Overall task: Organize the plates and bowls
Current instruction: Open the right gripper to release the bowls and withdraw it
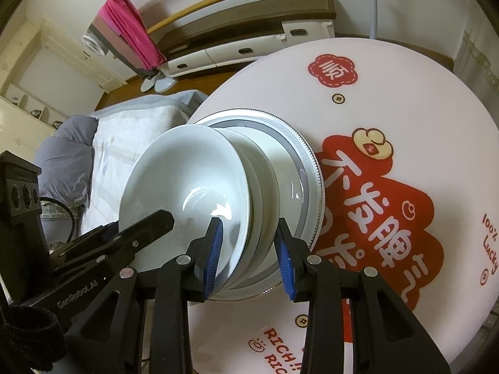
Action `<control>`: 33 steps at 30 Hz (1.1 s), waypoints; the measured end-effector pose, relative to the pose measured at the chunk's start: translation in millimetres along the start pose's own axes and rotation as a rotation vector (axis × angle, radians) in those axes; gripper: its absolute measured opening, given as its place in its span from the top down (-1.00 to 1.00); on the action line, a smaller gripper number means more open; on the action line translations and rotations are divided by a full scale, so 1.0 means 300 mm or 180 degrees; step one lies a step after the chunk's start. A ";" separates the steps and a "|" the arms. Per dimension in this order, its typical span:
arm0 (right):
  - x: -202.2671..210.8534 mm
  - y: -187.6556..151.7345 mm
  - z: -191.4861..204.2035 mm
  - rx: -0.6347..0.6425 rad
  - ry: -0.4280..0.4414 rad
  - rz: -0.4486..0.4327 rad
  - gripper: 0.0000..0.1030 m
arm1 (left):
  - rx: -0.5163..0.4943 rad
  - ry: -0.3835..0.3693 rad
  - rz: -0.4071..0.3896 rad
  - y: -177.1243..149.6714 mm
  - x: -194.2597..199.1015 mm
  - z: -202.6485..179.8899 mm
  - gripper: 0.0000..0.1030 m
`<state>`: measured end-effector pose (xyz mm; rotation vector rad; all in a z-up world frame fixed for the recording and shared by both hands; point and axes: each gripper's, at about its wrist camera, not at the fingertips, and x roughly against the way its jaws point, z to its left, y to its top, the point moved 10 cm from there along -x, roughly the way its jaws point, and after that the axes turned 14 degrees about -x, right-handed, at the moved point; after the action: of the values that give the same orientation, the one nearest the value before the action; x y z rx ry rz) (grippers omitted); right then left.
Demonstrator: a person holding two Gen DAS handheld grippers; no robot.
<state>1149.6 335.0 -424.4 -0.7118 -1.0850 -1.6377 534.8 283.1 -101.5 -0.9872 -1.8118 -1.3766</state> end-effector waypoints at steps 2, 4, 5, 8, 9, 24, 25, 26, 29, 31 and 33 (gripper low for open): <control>0.003 0.001 -0.003 -0.0012 0.0036 0.0000 0.29 | -0.0003 0.0064 -0.0030 -0.007 0.005 0.006 0.05; 0.012 0.002 -0.015 -0.0056 0.0043 -0.0015 0.19 | 0.0040 0.0162 -0.0104 -0.011 0.018 0.019 -0.05; 0.019 0.002 -0.019 -0.0080 0.0056 -0.0028 0.12 | 0.0057 0.0187 -0.0137 -0.013 0.025 0.027 -0.07; 0.052 0.003 -0.026 -0.0109 0.0148 -0.0104 0.01 | 0.0104 0.0324 -0.0274 -0.026 0.064 0.049 -0.16; 0.070 0.001 -0.028 -0.0108 0.0168 -0.0152 -0.04 | 0.0085 0.0394 -0.0334 -0.029 0.081 0.050 -0.19; 0.405 -0.187 -0.232 -0.0039 0.0020 -0.1145 -1.00 | -0.0747 0.0676 -0.1217 -0.203 0.294 -0.278 -0.74; 0.425 -0.200 -0.253 -0.0041 -0.0028 -0.1235 -1.00 | -0.0812 0.0682 -0.1229 -0.233 0.288 -0.298 -0.74; 0.450 -0.225 -0.276 -0.0045 -0.0083 -0.1345 -1.00 | -0.0882 0.0687 -0.1239 -0.252 0.284 -0.323 -0.74; 0.486 -0.272 -0.331 -0.0114 -0.0152 -0.1508 -1.00 | -0.1073 0.0662 -0.1271 -0.320 0.272 -0.392 -0.78; 0.507 -0.308 -0.358 -0.0156 -0.0220 -0.1597 -1.00 | -0.1113 0.0554 -0.1262 -0.372 0.261 -0.443 -0.79; 0.529 -0.342 -0.385 -0.0163 -0.0347 -0.1717 -1.00 | -0.1108 0.0448 -0.1261 -0.406 0.250 -0.462 -0.79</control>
<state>1007.4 174.0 -370.3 -0.5736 -1.4016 -2.1044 399.2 142.1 -63.8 -0.6921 -1.7567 -2.0031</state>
